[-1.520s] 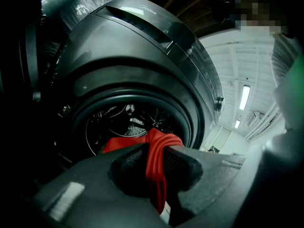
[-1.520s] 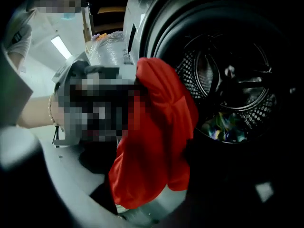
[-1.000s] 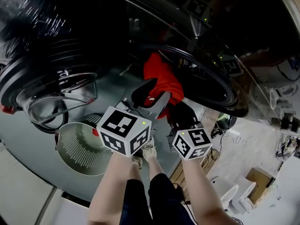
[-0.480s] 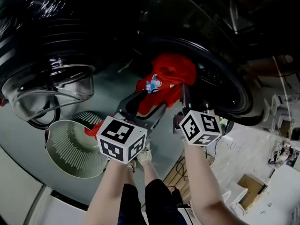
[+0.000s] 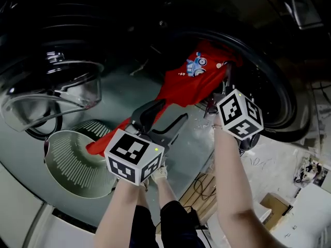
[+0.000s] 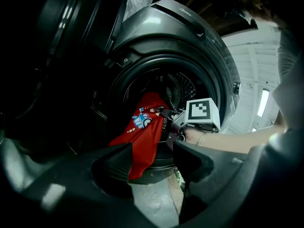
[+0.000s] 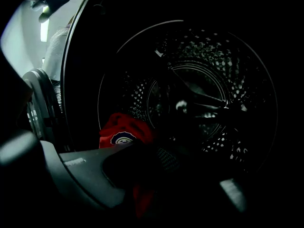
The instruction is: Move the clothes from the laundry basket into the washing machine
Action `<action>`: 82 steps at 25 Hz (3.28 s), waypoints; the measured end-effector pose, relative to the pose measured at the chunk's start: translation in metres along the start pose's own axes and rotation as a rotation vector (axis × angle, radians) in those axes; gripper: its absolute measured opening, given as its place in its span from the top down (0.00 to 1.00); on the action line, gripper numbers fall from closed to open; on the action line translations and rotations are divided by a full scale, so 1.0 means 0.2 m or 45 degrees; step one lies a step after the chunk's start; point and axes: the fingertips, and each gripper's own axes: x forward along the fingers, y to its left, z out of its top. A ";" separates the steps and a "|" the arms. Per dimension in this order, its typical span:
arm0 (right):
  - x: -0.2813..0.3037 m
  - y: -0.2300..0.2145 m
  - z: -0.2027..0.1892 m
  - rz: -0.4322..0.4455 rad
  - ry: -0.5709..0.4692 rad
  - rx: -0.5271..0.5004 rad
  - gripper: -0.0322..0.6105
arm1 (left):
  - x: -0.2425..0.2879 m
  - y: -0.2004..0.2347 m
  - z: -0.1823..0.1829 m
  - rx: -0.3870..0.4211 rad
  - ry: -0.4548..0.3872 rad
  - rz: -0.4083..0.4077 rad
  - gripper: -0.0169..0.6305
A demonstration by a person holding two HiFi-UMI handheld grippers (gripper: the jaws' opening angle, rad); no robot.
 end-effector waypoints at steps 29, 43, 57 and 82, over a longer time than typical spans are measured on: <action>-0.32 0.33 -0.91 0.056 0.560 0.349 0.04 | -0.21 0.14 -0.14 -0.084 -0.035 0.118 0.57; -0.15 0.33 -1.02 0.110 0.643 0.277 0.78 | -0.19 0.21 -0.21 -0.116 -0.016 0.140 0.57; -0.01 0.15 -0.13 0.118 0.065 0.132 0.80 | -0.12 0.08 -0.11 -0.082 -0.027 0.081 0.57; -0.19 0.14 -0.59 0.083 0.514 0.269 0.22 | -0.09 0.10 -0.14 -0.095 -0.024 0.101 0.59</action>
